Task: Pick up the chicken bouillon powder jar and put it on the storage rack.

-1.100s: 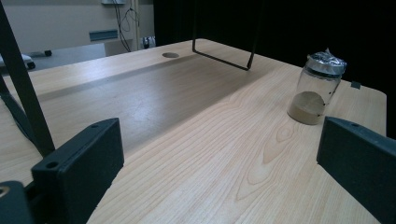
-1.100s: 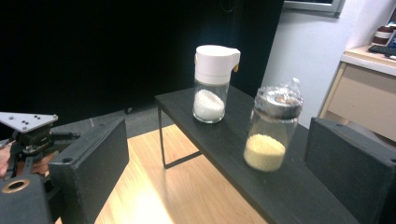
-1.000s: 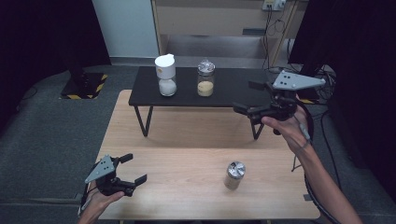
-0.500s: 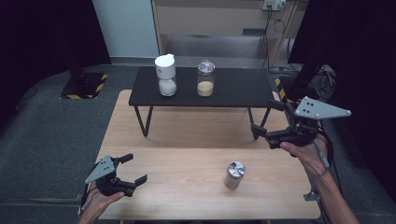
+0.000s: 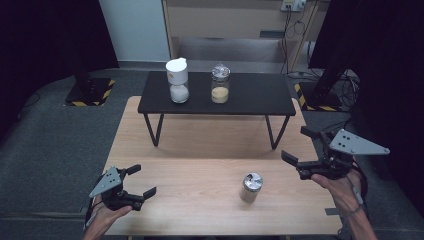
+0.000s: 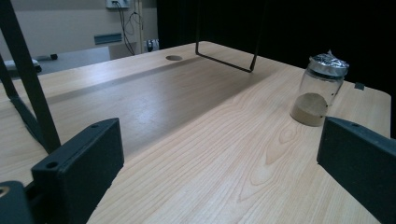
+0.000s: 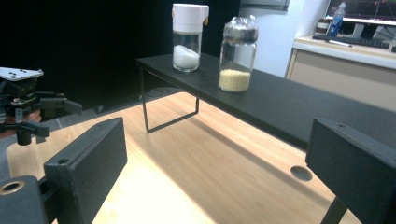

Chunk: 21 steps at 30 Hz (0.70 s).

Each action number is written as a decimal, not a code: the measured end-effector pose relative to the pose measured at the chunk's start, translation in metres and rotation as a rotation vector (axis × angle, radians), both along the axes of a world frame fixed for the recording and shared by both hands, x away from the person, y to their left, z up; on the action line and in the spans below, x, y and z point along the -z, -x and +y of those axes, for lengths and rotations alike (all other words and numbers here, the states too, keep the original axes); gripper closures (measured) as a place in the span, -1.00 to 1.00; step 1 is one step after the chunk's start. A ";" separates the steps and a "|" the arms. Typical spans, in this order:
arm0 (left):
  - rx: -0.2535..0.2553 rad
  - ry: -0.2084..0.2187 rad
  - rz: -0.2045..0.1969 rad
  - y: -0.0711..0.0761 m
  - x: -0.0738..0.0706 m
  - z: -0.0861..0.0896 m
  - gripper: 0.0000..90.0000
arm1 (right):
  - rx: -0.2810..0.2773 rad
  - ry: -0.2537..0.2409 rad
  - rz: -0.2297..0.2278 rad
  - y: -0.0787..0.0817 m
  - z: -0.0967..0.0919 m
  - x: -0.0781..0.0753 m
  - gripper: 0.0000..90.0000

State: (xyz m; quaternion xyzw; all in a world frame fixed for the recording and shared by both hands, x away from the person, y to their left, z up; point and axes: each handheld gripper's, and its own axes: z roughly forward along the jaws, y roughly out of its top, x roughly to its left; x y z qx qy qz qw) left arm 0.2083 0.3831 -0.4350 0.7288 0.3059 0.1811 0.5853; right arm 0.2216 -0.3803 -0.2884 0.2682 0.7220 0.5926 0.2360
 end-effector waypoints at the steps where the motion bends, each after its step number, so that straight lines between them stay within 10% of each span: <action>1: -0.001 0.000 -0.001 0.000 0.000 0.000 -1.00 | 0.005 -0.003 0.004 0.002 -0.001 0.003 -0.87; 21: -0.016 -0.005 -0.012 0.004 -0.001 0.001 -1.00 | 0.109 0.023 0.059 0.041 -0.012 0.053 -0.87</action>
